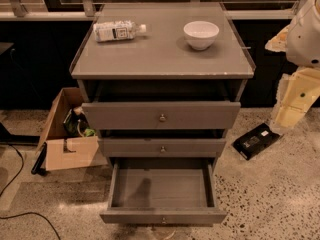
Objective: Close bottom drawer
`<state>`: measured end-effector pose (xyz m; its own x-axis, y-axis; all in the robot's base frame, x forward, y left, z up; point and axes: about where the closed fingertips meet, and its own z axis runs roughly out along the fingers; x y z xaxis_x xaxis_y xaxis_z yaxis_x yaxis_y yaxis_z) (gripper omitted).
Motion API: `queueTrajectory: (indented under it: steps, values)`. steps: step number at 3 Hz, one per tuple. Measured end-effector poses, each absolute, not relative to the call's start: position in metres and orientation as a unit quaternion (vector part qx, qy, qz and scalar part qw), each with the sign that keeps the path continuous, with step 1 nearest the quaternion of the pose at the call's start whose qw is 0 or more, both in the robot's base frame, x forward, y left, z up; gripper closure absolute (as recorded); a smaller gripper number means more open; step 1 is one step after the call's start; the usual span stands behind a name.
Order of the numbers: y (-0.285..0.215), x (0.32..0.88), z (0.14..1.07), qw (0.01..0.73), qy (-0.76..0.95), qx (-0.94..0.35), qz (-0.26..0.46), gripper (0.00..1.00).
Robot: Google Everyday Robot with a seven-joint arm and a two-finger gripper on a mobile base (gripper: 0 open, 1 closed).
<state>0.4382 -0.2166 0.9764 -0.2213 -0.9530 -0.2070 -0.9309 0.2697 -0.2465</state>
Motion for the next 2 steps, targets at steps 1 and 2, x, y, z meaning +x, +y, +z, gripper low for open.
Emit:
queueTrajectory:
  steps: [1,2]
  values:
    - [-0.2166,0.4382,0.9764,0.159,0.781,-0.603,-0.035,0.00]
    - [-0.2159,0.4380,0.9776,0.185,0.782,-0.595,-0.018,0.00]
